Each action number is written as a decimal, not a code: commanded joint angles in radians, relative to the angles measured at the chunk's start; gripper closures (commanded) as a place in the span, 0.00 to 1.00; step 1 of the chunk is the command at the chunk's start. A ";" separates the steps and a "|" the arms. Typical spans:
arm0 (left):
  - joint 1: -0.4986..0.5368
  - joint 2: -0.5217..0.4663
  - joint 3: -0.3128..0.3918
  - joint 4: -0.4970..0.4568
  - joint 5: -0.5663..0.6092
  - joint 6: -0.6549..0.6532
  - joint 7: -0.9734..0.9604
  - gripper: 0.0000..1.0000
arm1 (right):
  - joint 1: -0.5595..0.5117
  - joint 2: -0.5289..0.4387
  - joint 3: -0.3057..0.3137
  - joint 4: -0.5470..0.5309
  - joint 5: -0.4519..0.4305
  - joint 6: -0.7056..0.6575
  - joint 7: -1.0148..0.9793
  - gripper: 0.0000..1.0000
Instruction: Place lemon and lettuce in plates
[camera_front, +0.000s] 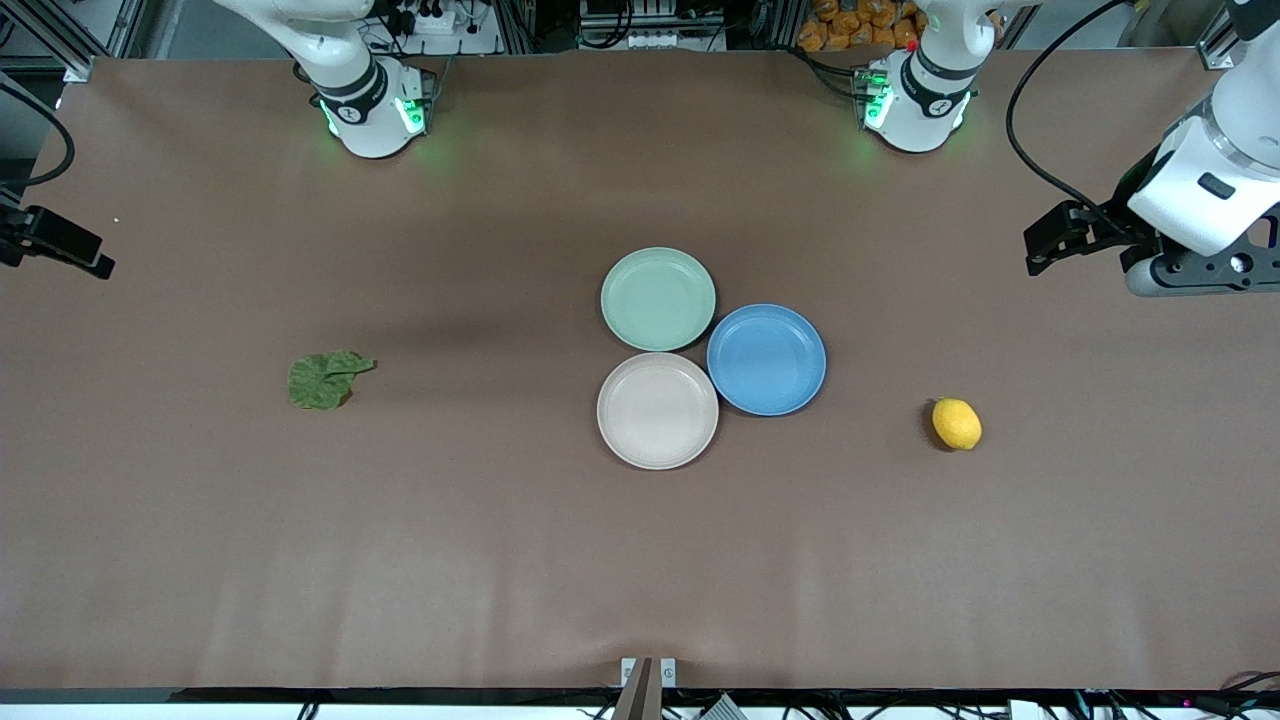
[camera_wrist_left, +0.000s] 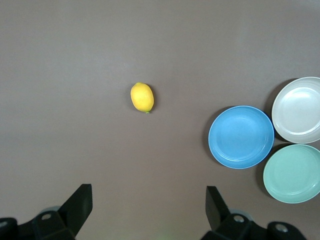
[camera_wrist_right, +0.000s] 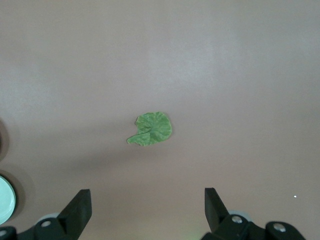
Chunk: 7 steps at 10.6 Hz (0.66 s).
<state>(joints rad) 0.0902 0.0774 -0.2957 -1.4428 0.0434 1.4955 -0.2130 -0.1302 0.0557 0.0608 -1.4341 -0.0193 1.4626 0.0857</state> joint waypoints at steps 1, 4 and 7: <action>0.003 -0.018 0.006 0.001 -0.013 -0.018 0.029 0.00 | 0.006 -0.004 -0.009 -0.006 0.004 0.005 0.003 0.00; 0.013 -0.016 0.007 -0.010 -0.013 -0.017 0.043 0.00 | 0.006 -0.002 -0.009 -0.005 0.004 0.005 0.005 0.00; 0.035 0.018 0.010 -0.065 -0.013 0.008 0.063 0.00 | 0.001 -0.002 -0.009 -0.008 0.004 0.007 0.003 0.00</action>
<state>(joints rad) 0.1054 0.0818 -0.2892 -1.4605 0.0434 1.4876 -0.1831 -0.1303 0.0566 0.0592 -1.4341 -0.0193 1.4626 0.0858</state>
